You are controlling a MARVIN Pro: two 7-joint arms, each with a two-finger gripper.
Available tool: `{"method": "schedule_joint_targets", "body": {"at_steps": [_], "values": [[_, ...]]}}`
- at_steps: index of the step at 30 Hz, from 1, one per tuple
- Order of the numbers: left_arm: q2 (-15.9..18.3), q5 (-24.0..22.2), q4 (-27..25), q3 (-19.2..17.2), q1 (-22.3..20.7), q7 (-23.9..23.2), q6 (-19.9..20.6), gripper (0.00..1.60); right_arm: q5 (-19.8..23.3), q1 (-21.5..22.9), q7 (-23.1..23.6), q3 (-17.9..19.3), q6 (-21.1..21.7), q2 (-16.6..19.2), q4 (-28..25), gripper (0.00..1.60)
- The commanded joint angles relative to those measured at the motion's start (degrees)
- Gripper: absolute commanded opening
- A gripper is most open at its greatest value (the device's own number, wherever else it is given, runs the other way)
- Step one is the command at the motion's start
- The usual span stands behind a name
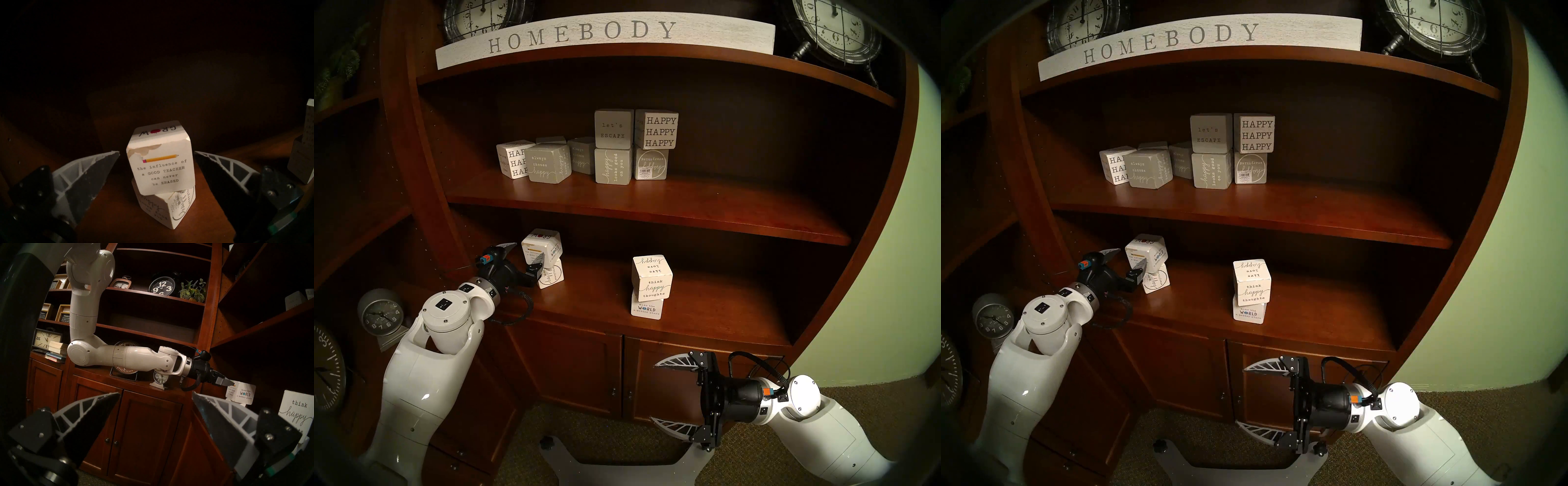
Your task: Stack four cubes vertically into two groups
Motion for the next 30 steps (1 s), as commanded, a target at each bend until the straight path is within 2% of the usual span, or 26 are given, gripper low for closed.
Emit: {"method": "schedule_joint_targets", "body": {"at_steps": [1, 9, 30], "values": [[-0.9, 0.7, 0.5, 0.5, -2.3, 1.4, -0.2, 1.6, 0.3, -0.1, -0.1, -0.1, 0.2, -0.2, -0.7, 1.6], [-1.4, 1.9, 2.1, 1.2, -3.8, 3.1, -0.4, 1.6, 0.3, -0.1, 0.0, 0.0, 0.2, -0.3, -0.7, 1.6], [-2.3, 1.3, 2.1, 1.2, -4.3, 1.9, -0.9, 1.6, 0.2, -0.2, 0.2, 0.2, 0.3, -0.5, -0.7, 1.6]]}}
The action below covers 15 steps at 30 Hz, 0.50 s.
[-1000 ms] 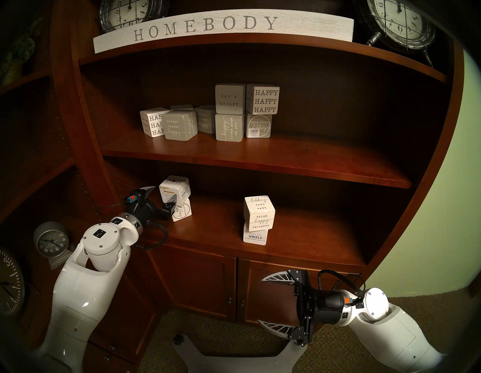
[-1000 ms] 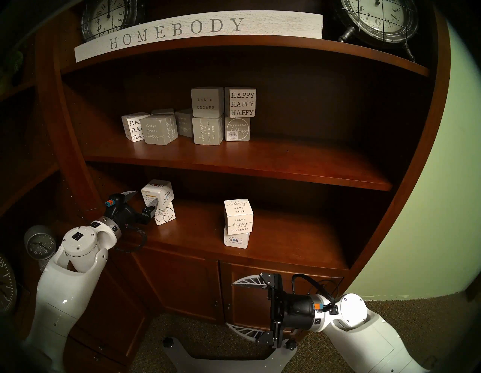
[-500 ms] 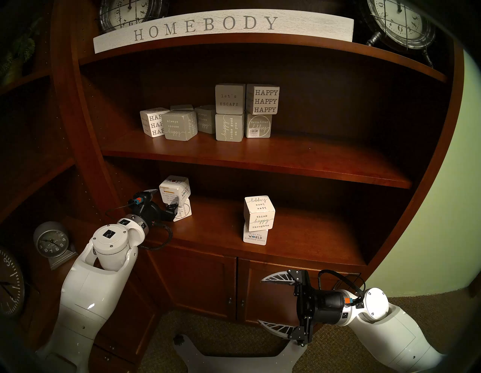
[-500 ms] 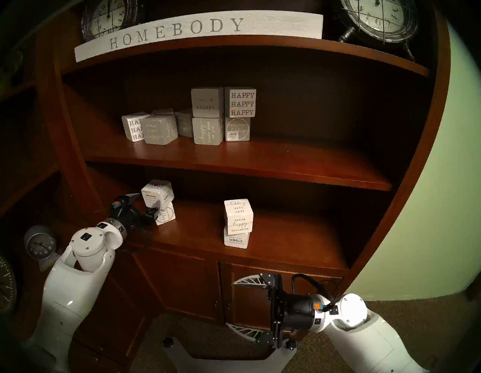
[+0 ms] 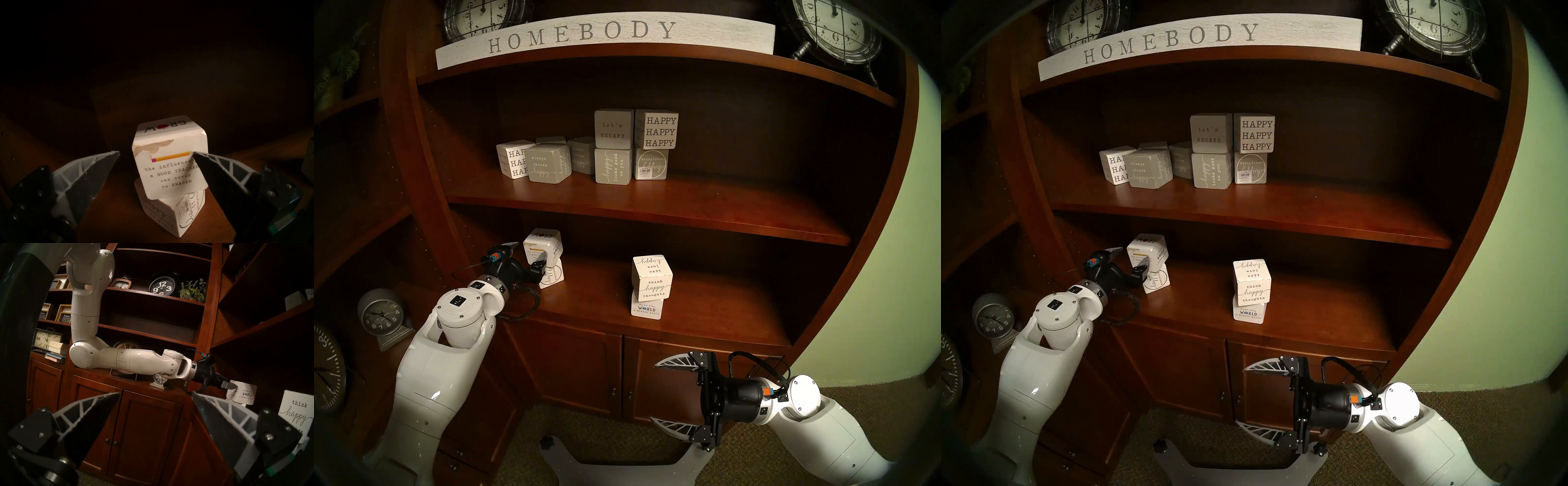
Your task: Stack four cubes vertically into two groups
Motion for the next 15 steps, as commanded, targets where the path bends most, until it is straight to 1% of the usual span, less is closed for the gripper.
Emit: {"method": "schedule_joint_targets", "body": {"at_steps": [1, 15], "values": [[0.0, -0.6, -1.2, -0.3, -0.9, -0.7, -0.6, 1.6, 0.3, -0.1, -0.1, -0.1, 0.2, -0.2, -0.7, 1.6], [-0.5, 0.3, 0.4, 0.3, -2.2, -1.0, -0.7, 1.6, 0.3, -0.2, 0.0, 0.1, 0.2, -0.3, -0.7, 1.6]]}}
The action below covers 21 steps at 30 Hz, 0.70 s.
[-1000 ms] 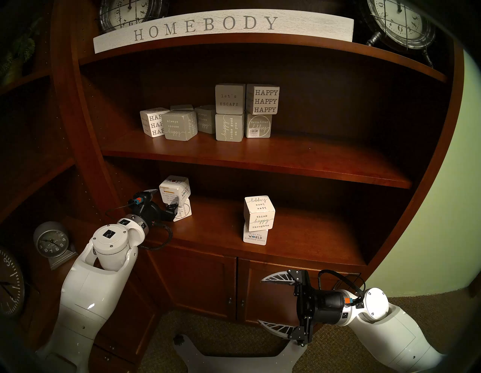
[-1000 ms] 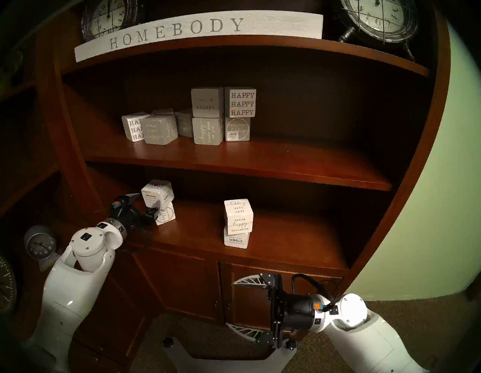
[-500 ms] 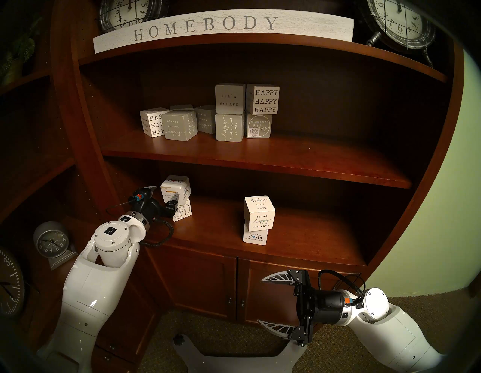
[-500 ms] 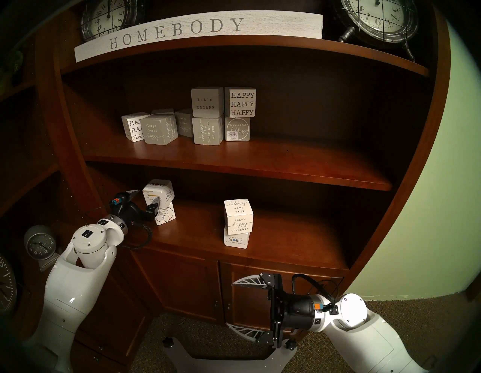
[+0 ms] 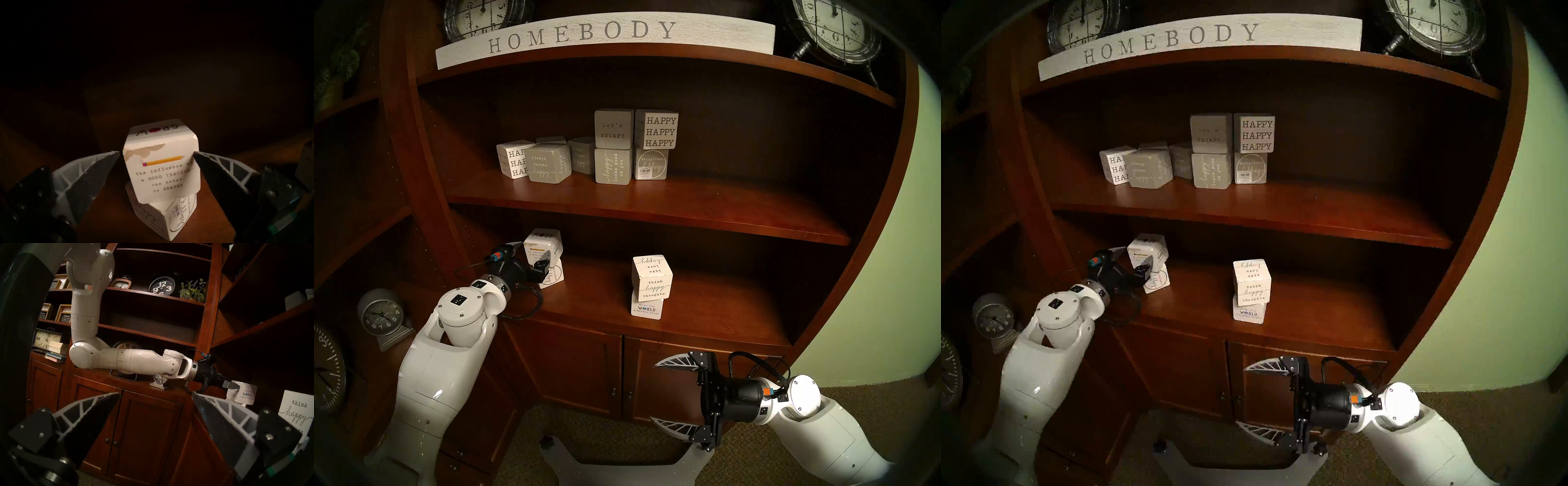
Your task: Stack four cubes vertically into two groups
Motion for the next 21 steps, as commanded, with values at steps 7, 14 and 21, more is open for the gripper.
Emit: {"method": "schedule_joint_targets", "body": {"at_steps": [7, 14, 21], "values": [[-0.3, 0.9, -0.1, 0.3, -2.0, -0.1, -0.6, 1.6, 0.3, -0.1, 0.0, 0.0, 0.2, -0.2, -0.7, 1.6], [-0.6, 0.7, -0.7, 0.1, -1.6, -0.8, -0.5, 1.6, 0.3, -0.1, 0.0, 0.1, 0.2, -0.3, -0.7, 1.6], [-1.1, 0.5, -1.2, -0.1, -1.1, -1.4, -0.3, 1.6, 0.2, -0.2, 0.1, 0.1, 0.3, -0.4, -0.7, 1.6]]}}
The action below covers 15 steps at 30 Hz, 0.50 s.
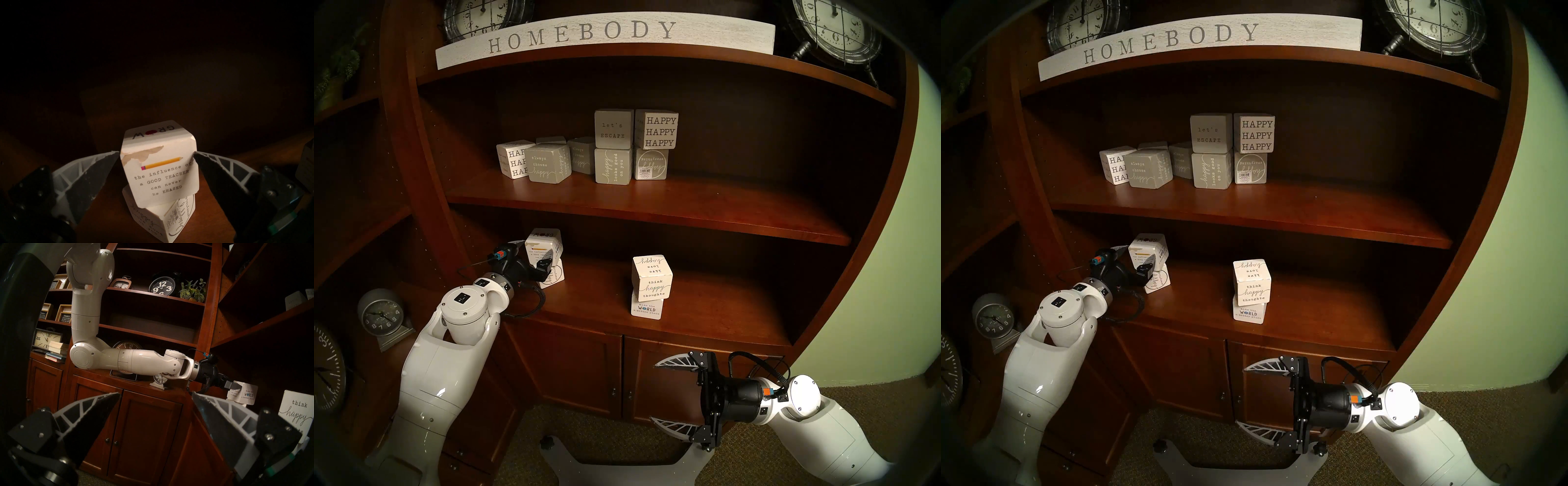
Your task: Stack four cubes vertically into two groups
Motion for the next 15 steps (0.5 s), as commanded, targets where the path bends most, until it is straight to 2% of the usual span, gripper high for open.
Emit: {"method": "schedule_joint_targets", "body": {"at_steps": [1, 15], "values": [[-0.2, -0.5, -1.7, -0.3, -0.2, -0.2, -0.2, 1.6, 0.3, -0.1, -0.1, -0.1, 0.2, -0.2, -0.7, 1.6], [-0.4, -1.0, -4.0, -1.0, 1.9, -0.8, 0.0, 1.6, 0.3, -0.2, 0.1, 0.1, 0.3, -0.4, -0.7, 1.6]]}}
